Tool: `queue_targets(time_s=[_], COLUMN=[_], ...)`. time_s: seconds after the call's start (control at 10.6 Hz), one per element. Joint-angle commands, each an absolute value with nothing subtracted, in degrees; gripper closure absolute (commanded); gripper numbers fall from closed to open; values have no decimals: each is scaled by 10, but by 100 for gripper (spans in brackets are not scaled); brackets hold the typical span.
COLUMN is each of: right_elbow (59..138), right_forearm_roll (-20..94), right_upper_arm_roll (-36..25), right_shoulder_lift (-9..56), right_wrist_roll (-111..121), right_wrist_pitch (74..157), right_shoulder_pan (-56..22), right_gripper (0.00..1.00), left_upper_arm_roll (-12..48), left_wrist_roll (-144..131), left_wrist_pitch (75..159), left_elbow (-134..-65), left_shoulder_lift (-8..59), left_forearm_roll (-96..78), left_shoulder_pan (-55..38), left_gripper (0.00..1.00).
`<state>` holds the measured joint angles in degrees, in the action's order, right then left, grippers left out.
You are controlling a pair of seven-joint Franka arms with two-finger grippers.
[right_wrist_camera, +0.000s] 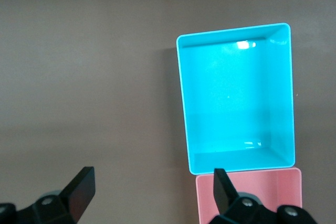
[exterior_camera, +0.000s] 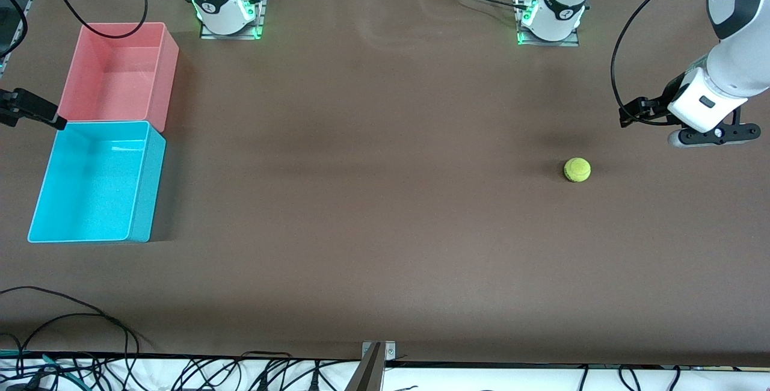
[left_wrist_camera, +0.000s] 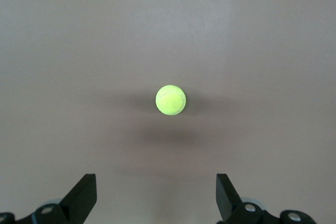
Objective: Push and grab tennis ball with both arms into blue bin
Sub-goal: 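Lower the left gripper down beside the tennis ball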
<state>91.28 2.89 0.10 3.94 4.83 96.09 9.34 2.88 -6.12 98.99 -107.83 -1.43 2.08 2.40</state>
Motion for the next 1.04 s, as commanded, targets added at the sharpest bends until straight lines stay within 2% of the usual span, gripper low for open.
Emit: queue_targets(time_s=[0.0, 0.66, 0.95], right_elbow=[907, 907, 908], right_forearm_roll=[20, 20, 20], right_upper_arm_roll=[0, 0, 0], right_shoulder_lift=[40, 40, 40], right_wrist_roll=[49, 48, 48], right_wrist_pitch=[959, 959, 959], right_shoulder_pan=[91, 91, 91], right_gripper=[0, 0, 0], left_upper_arm_roll=[29, 27, 26], left_wrist_roll=[-43, -33, -33], left_wrist_pitch=[1033, 1229, 1278], left_elbow=[-1111, -1260, -1303], left_shoulder_lift=[-18, -18, -10], left_forearm_roll=[26, 25, 26], left_shoulder_pan=[32, 49, 53], left_gripper=[0, 0, 0])
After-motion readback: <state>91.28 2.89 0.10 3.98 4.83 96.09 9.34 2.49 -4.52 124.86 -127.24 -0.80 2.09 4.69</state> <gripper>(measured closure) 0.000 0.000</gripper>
